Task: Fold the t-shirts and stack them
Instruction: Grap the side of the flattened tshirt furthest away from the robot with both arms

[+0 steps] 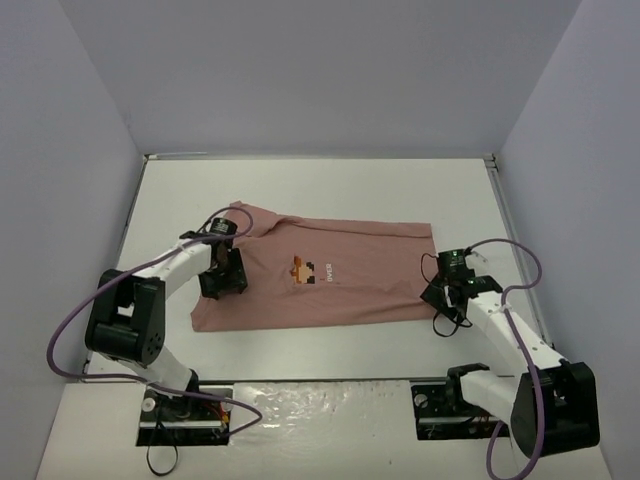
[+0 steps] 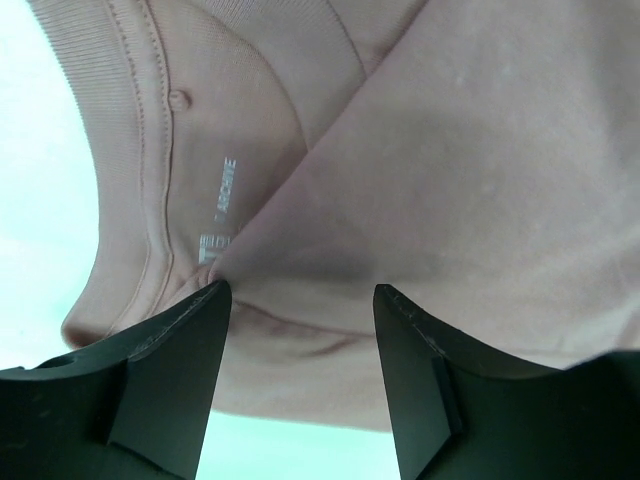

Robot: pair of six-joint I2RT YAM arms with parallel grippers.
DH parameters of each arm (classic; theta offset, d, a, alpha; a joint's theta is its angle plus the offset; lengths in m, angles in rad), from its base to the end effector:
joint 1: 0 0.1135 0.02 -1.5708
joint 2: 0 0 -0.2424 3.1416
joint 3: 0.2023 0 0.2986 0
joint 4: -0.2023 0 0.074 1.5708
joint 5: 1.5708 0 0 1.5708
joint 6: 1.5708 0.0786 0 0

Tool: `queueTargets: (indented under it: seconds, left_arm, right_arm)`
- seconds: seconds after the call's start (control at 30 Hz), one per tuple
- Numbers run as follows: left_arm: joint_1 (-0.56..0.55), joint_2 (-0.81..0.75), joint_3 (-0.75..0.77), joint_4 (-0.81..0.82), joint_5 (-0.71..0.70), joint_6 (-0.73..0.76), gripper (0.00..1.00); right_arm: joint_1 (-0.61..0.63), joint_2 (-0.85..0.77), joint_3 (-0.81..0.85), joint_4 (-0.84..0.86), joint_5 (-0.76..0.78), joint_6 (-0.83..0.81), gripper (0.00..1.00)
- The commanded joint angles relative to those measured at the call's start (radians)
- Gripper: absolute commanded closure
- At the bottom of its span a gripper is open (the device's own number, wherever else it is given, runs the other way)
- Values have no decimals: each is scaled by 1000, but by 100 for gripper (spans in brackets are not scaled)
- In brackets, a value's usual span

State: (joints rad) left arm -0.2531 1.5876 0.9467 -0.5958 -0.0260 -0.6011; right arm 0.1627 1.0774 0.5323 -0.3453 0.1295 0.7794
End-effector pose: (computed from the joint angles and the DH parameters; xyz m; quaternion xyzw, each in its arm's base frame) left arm 0.3340 -0.0843 0.0849 -0.1728 0.9707 -0.0572 0.1566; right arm 0.2799 0.0357 0.1085 0.3061 0.8898 0.0968 0.3244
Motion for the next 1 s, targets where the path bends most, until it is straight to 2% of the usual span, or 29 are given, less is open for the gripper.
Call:
queueTargets:
  seconds: [0.0, 0.03, 0.1, 0.23, 0.43, 0.77, 0.97]
  left_arm:
    - [14, -111, 149, -59, 52, 29, 43]
    - [16, -103, 165, -59, 57, 32, 43]
    - [48, -53, 337, -57, 117, 67, 43]
    - [128, 81, 540, -53, 197, 118, 43]
    - [232, 326, 745, -55, 330, 235, 44]
    - [304, 531, 893, -49, 460, 452, 44]
    - [355, 579, 852, 81, 606, 420, 52]
  right_arm:
    - [-3, 2, 183, -54, 62, -98, 61]
    - [-3, 8, 225, -53, 62, -104, 61]
    - [-5, 79, 337, -52, 54, -171, 61]
    - [-5, 188, 460, -47, 29, -234, 62]
    - [-6, 257, 529, -20, -10, -299, 62]
    - [-5, 282, 482, 26, -117, -323, 62]
    - [-5, 250, 436, 28, -152, -324, 62]
